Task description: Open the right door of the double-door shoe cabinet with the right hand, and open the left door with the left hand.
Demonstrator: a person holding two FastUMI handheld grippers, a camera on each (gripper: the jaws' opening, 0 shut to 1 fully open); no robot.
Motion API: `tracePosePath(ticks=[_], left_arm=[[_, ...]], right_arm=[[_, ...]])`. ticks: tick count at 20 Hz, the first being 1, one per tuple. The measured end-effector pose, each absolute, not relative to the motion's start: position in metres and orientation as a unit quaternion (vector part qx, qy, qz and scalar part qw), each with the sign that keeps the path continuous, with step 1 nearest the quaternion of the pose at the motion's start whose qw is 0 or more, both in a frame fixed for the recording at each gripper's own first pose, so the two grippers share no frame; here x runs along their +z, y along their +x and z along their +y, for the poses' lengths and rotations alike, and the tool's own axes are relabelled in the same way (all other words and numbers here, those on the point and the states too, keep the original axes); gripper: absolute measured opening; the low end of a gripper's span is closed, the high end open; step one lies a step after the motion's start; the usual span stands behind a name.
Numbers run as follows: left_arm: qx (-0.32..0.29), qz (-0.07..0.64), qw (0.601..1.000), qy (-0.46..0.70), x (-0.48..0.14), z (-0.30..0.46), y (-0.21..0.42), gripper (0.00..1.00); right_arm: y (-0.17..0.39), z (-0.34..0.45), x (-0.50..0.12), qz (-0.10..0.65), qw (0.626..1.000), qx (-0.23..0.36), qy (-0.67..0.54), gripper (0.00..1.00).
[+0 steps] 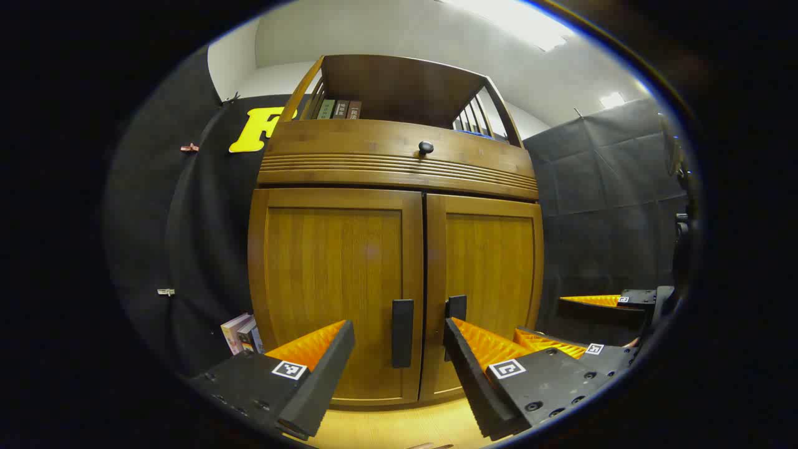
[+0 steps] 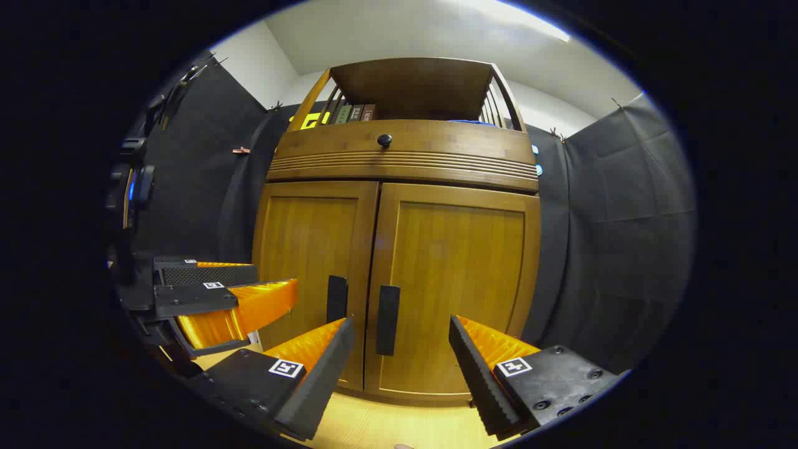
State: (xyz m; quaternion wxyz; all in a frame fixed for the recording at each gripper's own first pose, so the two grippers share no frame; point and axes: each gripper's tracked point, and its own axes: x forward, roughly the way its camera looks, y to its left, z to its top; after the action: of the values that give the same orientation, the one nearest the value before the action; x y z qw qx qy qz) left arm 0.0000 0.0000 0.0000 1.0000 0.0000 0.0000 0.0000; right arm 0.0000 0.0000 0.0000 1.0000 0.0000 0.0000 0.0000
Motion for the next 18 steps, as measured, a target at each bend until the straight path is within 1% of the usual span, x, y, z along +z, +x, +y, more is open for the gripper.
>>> tracePosePath(ticks=[2,18], left_arm=[[-0.002,-0.004,1.0,-0.002,0.002,-0.001,-0.002,0.9],[-0.002,-0.008,1.0,0.002,0.002,0.003,-0.004,0.9]], right_arm=[[0.002,-0.001,0.001,-0.001,1.0,0.0,0.004,0.97],[0.006,-0.002,-0.01,0.005,1.0,-0.001,0.008,0.96]])
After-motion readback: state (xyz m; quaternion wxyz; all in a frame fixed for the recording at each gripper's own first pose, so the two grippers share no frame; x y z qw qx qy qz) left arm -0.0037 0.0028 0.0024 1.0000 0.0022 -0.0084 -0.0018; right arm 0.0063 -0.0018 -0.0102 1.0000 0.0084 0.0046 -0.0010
